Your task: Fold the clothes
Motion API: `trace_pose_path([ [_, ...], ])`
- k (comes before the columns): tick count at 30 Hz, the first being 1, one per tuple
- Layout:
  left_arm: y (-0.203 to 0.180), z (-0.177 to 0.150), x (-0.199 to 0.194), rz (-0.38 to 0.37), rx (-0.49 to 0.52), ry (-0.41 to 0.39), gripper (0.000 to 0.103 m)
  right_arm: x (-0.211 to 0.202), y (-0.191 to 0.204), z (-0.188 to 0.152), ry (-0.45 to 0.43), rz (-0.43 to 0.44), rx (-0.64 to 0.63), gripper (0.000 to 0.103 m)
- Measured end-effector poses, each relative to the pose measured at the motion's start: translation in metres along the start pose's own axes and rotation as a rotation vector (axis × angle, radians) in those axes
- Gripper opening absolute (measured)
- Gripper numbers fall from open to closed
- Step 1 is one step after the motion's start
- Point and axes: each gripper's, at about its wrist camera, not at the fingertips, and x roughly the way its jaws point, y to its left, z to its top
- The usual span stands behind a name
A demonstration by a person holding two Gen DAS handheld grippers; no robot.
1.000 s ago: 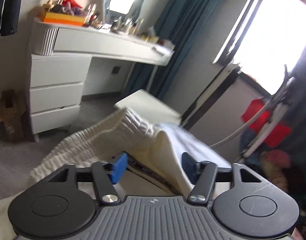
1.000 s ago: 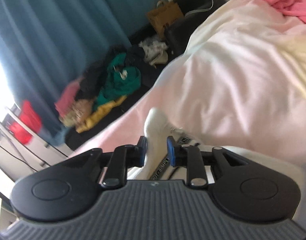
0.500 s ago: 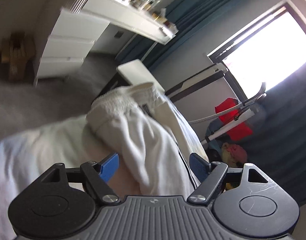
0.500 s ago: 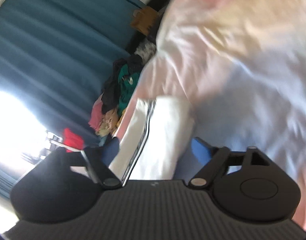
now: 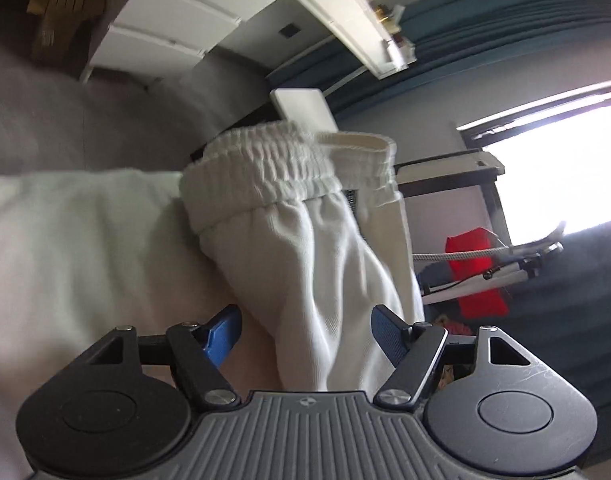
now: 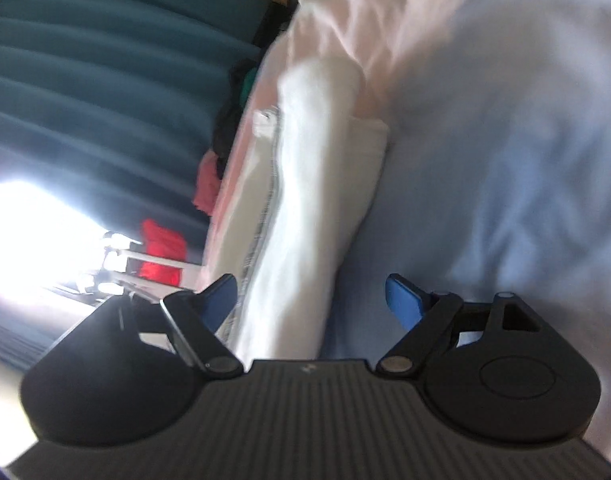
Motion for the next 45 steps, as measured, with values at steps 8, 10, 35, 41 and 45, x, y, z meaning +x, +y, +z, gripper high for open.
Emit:
trace_pose_path([
  [8,-0.026,0.01,0.046,0.112,0.05,-0.117,0.025,0.055,0.011,0.021,-0.175,-0.054,-0.045,0.044],
  [10,-0.038,0.013,0.045,0.121,0.063,-0.119,0.015,0.063,0.013,0.031,-0.157,-0.078,-0.036,0.024],
  [35,0.093,0.052,-0.265,0.135,0.074,0.009,0.012,-0.202,-0.014,0.015,0.06,0.025,-0.013,0.013],
  [41,0.127,0.04,-0.265,0.19,0.093,0.021,0.016,-0.202,-0.046,0.013,0.149,-0.067,0.081,0.014],
  [45,0.138,0.037,-0.269,0.213,0.084,0.047,0.029,-0.202,-0.059,0.01,0.168,-0.054,0.155,0.016],
])
